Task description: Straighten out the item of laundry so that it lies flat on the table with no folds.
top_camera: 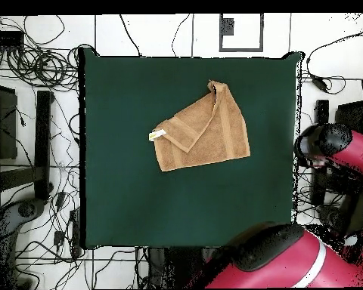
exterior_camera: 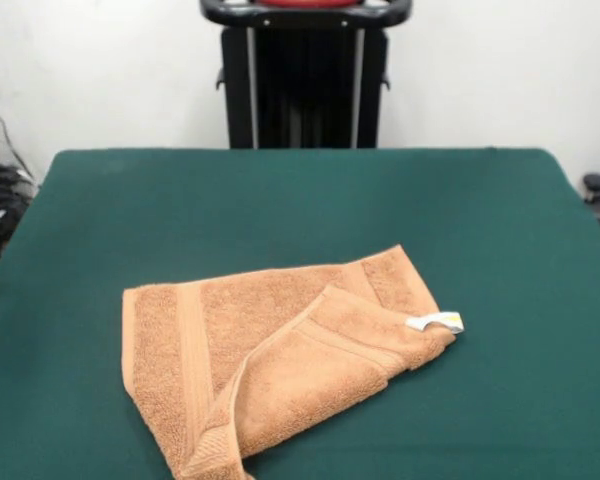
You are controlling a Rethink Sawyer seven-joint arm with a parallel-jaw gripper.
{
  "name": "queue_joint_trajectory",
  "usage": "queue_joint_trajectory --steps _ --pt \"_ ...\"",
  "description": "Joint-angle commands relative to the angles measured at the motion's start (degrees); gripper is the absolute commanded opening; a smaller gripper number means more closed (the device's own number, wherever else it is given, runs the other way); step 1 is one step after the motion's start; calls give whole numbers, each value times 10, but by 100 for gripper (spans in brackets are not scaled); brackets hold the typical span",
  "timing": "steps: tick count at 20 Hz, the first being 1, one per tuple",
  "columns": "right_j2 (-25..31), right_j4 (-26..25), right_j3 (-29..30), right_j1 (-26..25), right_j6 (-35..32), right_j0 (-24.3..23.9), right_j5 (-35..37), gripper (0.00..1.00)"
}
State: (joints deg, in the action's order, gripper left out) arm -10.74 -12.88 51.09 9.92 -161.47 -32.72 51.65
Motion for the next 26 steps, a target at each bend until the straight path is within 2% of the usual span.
queue_joint_trajectory --steps 1,2,4,7,9,12,15,22,26 --pt "118 0 -54 -49 115 47 -44 100" --pt "122 -1 -49 -45 122 48 -49 100" --pt "168 -1 -17 -25 224 27 -63 100" --pt "215 4 37 8 288 12 -60 100" --pt "246 -6 41 14 352 7 -35 100" --pt "269 -21 32 21 403 12 -5 100" --pt "255 -38 14 33 398 39 35 100" --pt "222 -30 21 57 333 87 46 100" --pt "217 -16 67 83 308 95 21 100"
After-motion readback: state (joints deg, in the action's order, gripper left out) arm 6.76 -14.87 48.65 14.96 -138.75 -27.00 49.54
